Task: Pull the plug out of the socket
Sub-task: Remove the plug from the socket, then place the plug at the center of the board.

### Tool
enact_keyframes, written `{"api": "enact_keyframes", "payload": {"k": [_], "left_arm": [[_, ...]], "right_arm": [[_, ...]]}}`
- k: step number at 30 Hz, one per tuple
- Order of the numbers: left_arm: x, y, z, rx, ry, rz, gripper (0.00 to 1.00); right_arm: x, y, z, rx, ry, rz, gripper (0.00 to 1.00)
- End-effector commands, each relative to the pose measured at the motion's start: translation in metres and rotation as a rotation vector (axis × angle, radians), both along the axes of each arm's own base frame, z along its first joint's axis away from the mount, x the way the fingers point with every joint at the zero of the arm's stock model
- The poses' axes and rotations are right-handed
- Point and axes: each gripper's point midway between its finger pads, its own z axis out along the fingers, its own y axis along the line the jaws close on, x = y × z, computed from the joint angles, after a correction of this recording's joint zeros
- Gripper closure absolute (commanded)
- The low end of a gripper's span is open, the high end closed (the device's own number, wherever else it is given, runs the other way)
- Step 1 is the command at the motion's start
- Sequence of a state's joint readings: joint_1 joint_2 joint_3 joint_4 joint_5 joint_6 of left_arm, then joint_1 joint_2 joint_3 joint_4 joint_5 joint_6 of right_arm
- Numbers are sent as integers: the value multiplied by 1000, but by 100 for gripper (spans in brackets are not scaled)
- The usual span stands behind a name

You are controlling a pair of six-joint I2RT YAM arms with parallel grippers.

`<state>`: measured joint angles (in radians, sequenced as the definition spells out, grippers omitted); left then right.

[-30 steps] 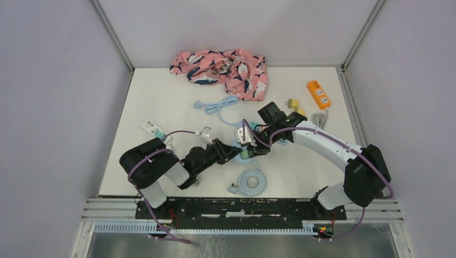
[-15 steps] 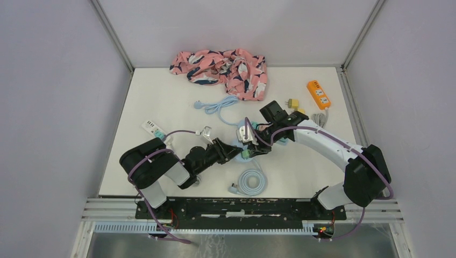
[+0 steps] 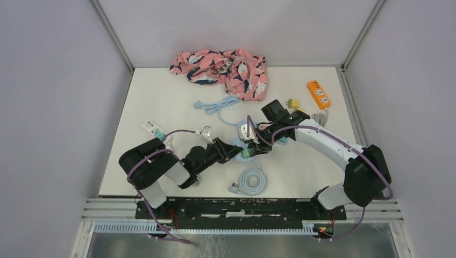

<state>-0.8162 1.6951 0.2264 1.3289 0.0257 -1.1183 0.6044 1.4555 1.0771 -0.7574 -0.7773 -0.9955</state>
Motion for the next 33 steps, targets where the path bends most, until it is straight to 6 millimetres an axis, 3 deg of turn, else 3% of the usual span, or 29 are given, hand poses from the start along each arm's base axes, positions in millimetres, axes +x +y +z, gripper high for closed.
{"api": "enact_keyframes", "payload": {"k": [1, 8, 14, 21, 25, 33], "left_arm": [[20, 59, -70, 260, 114, 239, 97], [20, 66, -76, 279, 129, 269, 97], [22, 67, -76, 282, 119, 272, 97], [19, 56, -54, 208, 34, 212, 97], [14, 47, -34, 140, -38, 152, 97], [6, 36, -18, 64, -96, 78, 97]], "right_arm": [[-39, -12, 10, -61, 100, 5, 100], [-58, 9, 4, -79, 108, 68, 100], [-35, -12, 9, -148, 72, 17, 100], [10, -46, 39, -29, 39, -226, 100], [52, -68, 50, 28, 18, -466, 100], [132, -145, 60, 189, 34, -1086, 97]]}}
